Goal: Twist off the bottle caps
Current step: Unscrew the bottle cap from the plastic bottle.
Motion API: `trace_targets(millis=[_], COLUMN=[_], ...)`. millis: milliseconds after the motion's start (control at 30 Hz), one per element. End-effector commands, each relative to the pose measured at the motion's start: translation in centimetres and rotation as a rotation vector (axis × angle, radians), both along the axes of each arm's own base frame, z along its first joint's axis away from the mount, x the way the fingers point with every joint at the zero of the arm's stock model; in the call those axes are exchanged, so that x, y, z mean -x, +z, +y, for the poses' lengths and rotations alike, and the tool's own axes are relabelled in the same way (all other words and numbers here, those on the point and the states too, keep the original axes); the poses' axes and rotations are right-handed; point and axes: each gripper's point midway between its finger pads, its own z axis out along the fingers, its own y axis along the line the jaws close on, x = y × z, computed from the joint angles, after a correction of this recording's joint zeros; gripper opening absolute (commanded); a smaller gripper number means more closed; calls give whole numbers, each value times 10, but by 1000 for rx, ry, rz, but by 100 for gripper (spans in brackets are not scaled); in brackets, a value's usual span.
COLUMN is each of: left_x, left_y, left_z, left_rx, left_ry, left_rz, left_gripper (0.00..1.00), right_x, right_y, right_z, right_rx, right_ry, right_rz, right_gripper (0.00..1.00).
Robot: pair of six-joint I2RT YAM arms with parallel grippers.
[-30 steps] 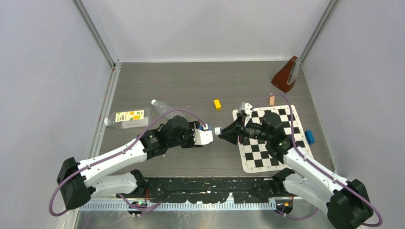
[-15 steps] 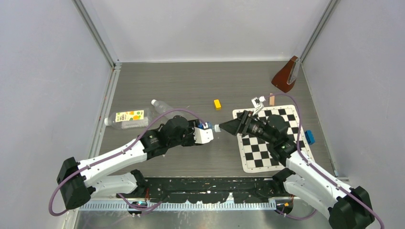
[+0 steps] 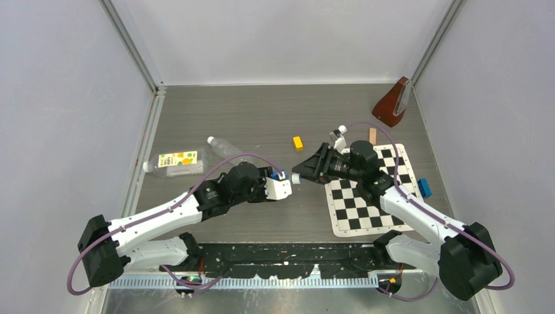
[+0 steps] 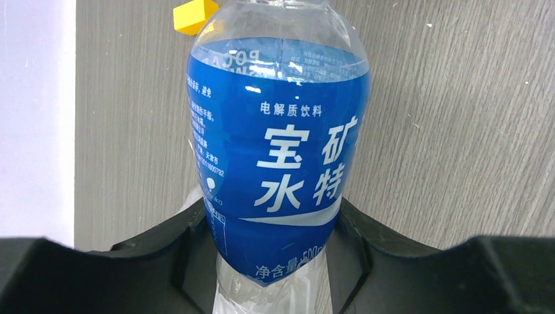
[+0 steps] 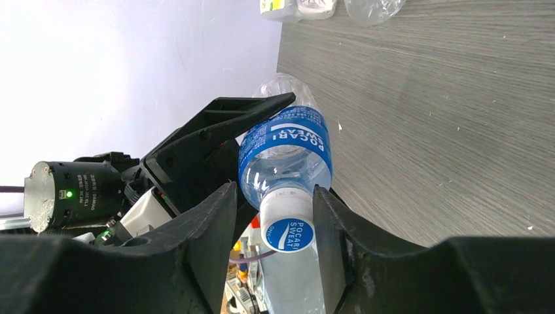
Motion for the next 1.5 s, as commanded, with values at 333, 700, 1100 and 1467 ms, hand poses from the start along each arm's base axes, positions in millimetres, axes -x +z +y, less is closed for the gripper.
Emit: trace_targets(millis=[333, 700, 1100, 1467], left_x=[-10, -9, -8, 9], left_y=[20, 20, 19, 29], left_z=[-5, -4, -2, -18], left_rx=[54, 60, 56, 121], left_ry=[22, 23, 26, -70], left_rz=[-71, -71, -67, 2], left_gripper=[12, 12, 12, 12], right_x=[30, 35, 33, 24], right_y=[19, 13, 9, 1], right_z=[9, 8, 6, 3], right_rx=[-47, -47, -36, 106], right_ry=[199, 234, 210, 286], right_rz=[-47, -70, -85, -363], right_gripper=[55, 57, 36, 1])
